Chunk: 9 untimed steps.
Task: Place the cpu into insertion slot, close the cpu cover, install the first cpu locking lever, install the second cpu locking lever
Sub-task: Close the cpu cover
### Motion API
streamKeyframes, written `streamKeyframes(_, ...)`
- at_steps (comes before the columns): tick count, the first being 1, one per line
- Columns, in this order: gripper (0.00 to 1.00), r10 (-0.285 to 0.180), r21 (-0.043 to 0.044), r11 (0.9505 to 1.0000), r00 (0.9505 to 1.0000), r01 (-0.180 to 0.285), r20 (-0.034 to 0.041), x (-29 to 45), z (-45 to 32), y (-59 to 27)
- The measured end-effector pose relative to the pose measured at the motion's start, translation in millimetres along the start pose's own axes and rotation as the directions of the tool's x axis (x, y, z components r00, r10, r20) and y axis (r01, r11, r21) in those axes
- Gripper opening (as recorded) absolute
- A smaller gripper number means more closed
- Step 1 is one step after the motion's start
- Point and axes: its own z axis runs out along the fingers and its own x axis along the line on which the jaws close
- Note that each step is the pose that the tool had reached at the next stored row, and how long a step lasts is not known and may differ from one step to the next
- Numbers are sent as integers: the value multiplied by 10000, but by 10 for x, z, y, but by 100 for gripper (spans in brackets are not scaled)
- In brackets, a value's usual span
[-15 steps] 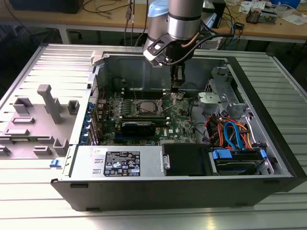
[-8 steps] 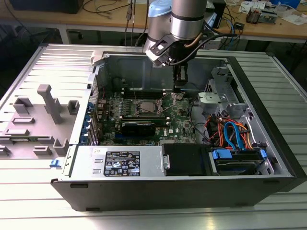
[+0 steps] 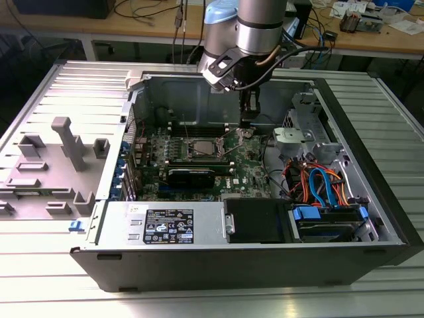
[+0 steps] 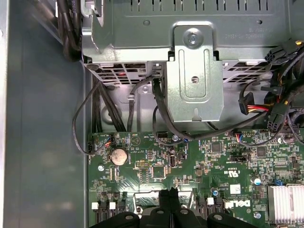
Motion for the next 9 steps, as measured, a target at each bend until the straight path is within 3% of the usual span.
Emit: streamKeyframes(9,11,-3,0,10000,10000,3,0,0,1,14)
